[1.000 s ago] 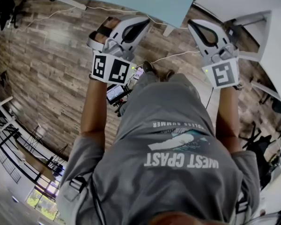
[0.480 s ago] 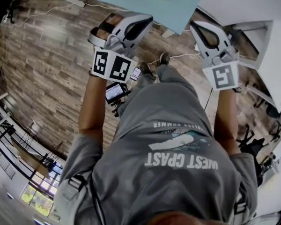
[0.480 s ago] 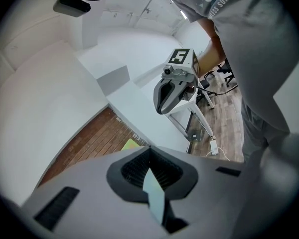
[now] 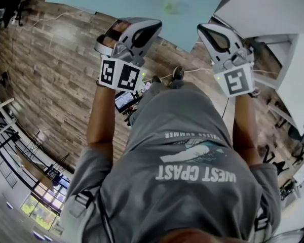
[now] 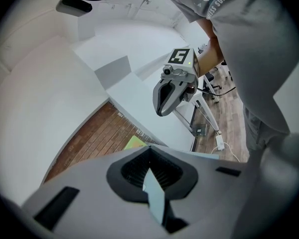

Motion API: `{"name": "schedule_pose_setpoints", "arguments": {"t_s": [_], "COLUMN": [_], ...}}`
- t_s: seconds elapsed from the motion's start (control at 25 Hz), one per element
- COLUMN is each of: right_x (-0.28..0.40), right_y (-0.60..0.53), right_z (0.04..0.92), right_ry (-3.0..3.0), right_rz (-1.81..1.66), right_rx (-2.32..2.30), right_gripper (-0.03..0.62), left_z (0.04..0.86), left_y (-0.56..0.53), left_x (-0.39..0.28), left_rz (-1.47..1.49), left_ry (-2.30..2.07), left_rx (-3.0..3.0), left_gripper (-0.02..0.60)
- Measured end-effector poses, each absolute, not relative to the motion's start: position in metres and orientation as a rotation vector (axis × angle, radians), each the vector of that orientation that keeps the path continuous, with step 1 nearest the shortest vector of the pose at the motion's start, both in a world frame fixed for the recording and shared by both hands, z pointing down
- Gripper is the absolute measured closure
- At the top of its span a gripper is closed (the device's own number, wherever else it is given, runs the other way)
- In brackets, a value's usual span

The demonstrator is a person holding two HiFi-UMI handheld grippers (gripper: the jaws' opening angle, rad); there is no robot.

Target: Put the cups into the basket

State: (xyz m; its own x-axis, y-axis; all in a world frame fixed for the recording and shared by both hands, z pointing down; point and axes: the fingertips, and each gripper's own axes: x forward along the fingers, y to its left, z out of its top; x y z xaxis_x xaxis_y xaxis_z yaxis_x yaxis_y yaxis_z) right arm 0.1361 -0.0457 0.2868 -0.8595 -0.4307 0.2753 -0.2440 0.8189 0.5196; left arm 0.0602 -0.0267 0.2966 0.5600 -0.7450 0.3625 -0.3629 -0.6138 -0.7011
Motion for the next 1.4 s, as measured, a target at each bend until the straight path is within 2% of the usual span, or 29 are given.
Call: {"name": "schedule_pose_setpoints", "arguments": {"t_s": [0.68, 0.88, 1.4], "right_x": [0.109, 0.090, 0.026], "right_y": [-0.105, -0.130, -0.189], "right_z": [0.310, 0.330, 0.375], "right_ry": [-2.558, -2.459, -2.376], "right_rz": [-0.680, -0.719, -0.562], "right_rx": [0.468, 0.494, 0.576], "right_gripper": [0.579, 0.579, 0.579], "left_z": [0.312, 0.331, 0.378], "left_y": [-0.075, -0.106, -0.165], "left_x": [0.033, 0.013, -0.045], "left_rz": [-0.926, -0.982, -0.925], "left_ry": [0.912, 0.830, 0.673], "left_rx": [-2.259, -2.228, -2.346], "left_gripper": [0.580, 0.580, 0.580]}}
